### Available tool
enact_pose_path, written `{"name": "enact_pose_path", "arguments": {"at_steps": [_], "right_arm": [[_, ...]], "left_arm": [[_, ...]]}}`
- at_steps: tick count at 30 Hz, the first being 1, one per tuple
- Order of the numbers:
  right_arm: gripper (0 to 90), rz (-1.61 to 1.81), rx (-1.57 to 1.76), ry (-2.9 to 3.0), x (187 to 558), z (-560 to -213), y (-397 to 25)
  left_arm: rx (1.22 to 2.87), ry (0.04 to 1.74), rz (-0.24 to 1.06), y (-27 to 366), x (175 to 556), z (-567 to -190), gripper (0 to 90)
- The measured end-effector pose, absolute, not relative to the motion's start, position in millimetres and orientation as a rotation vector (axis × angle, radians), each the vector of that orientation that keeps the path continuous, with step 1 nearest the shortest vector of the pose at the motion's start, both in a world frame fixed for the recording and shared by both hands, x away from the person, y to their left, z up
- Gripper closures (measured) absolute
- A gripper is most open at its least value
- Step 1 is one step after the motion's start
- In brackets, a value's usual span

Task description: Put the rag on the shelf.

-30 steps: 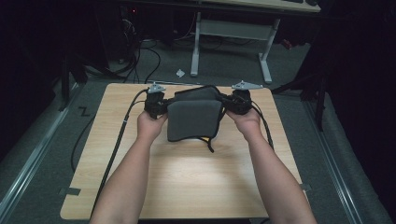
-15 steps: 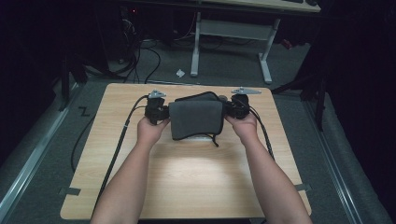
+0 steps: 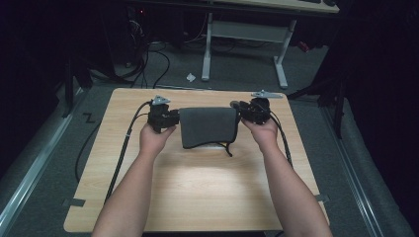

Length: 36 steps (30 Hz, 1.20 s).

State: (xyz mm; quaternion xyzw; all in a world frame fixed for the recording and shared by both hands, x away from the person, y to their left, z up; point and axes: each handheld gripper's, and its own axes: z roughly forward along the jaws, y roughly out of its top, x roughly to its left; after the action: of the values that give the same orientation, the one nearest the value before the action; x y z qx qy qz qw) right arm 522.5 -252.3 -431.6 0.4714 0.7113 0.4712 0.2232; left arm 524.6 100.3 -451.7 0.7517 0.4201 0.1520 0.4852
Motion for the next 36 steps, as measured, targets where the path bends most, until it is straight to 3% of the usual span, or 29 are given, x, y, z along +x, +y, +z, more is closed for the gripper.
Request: {"name": "enact_pose_path", "arguments": {"at_steps": [22, 36], "right_arm": [[53.5, 1.254, 1.264, 1.949, 500.6, -431.0, -265.8], [48.9, 1.177, 1.208, 1.958, 467.3, -437.8, -264.1]], "left_arm": [[1.787, 1.083, 0.449, 136.9, 500.6, -454.3, 54.0], [1.829, 1.070, 0.433, 159.9, 453.1, -476.6, 49.4]]}}
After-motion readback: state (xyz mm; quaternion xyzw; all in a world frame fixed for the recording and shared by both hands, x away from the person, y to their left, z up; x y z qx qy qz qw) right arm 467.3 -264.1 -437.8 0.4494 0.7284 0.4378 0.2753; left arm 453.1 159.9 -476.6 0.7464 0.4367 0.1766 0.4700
